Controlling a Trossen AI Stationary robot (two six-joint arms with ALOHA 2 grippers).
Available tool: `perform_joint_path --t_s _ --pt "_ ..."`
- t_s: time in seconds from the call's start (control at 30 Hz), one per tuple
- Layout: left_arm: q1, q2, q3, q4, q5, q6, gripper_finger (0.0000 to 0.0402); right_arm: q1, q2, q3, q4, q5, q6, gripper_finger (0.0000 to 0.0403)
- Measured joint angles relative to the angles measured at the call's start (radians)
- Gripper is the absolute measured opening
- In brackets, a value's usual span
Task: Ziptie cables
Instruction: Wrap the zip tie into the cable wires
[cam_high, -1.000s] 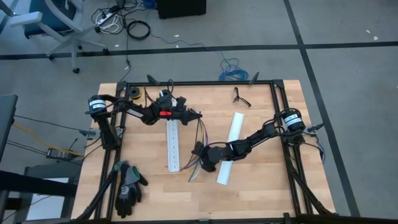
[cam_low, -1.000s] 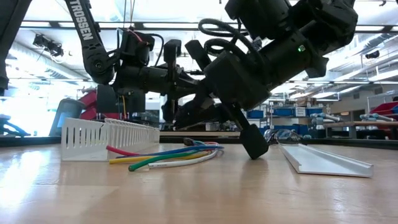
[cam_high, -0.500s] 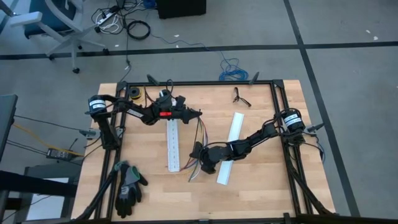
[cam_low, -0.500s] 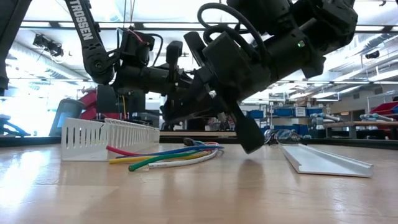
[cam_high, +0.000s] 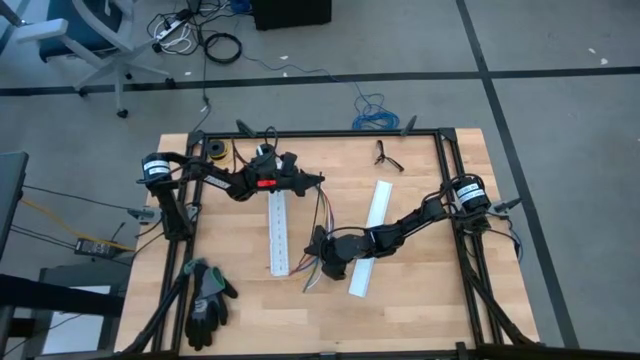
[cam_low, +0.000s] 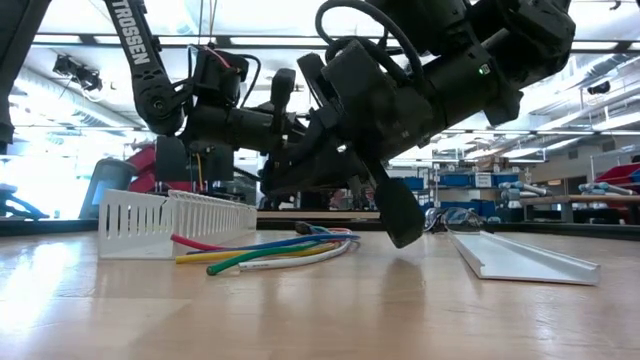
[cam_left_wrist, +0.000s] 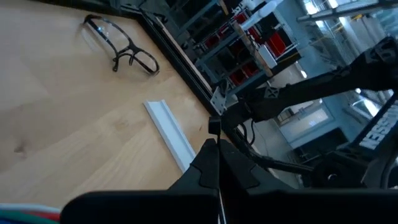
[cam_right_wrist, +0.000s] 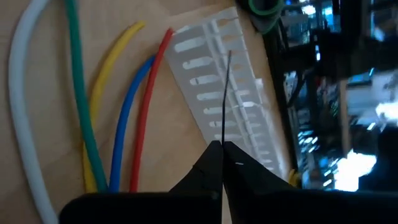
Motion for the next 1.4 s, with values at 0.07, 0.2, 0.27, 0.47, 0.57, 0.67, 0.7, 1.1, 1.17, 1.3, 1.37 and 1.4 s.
perform_joint_path --t_s 0.07,0.2,0.27,0.47,0.57,0.67,0.7,1.1,1.17,1.3,1.37,1.4 --pt "0.0 0.0 0.0 0.0 0.0 0.046 0.0001 -0.001 0.0 0.0 0.006 0.01 0.134 0.0001" --pt "-0.012 0.0 0.0 0.017 -0.011 0.138 0.0001 -0.022 0.0 0.0 0.02 0.02 0.398 0.0" --pt "-0.024 0.0 0.0 0.036 -0.012 0.181 0.0001 -0.04 -0.001 -0.005 0.022 0.019 0.5 0.0" --pt "-0.059 0.0 -0.024 0.124 -0.011 0.319 0.0001 -0.101 -0.064 -0.085 0.074 0.004 0.784 0.0" --pt "-0.071 0.0 -0.055 0.2 -0.018 0.366 0.0001 -0.134 -0.121 -0.172 0.179 -0.03 0.919 0.0" --pt "-0.084 0.0 -0.082 0.286 -0.023 0.431 0.0001 -0.164 -0.176 -0.252 0.284 -0.083 1.046 0.0" --pt "-0.087 0.0 -0.089 0.31 -0.023 0.457 0.0001 -0.175 -0.192 -0.275 0.296 -0.097 1.093 0.0" --pt "-0.158 0.0 -0.103 0.372 -0.075 0.823 0.0001 -0.21 -0.224 -0.36 0.524 -0.246 1.467 0.0" --pt "-0.163 0.0 -0.103 0.372 -0.105 0.855 0.0001 -0.213 -0.224 -0.374 0.55 -0.244 1.512 0.0" --pt "-0.164 0.0 -0.11 0.371 -0.11 0.919 0.0 -0.226 -0.224 -0.411 0.651 -0.245 1.588 0.0" --pt "-0.164 0.0 -0.113 0.37 -0.11 0.948 0.0 -0.237 -0.224 -0.43 0.688 -0.244 1.625 0.0" --pt "-0.166 0.0 -0.113 0.37 -0.111 0.958 0.0 -0.242 -0.224 -0.437 0.694 -0.246 1.642 0.0"
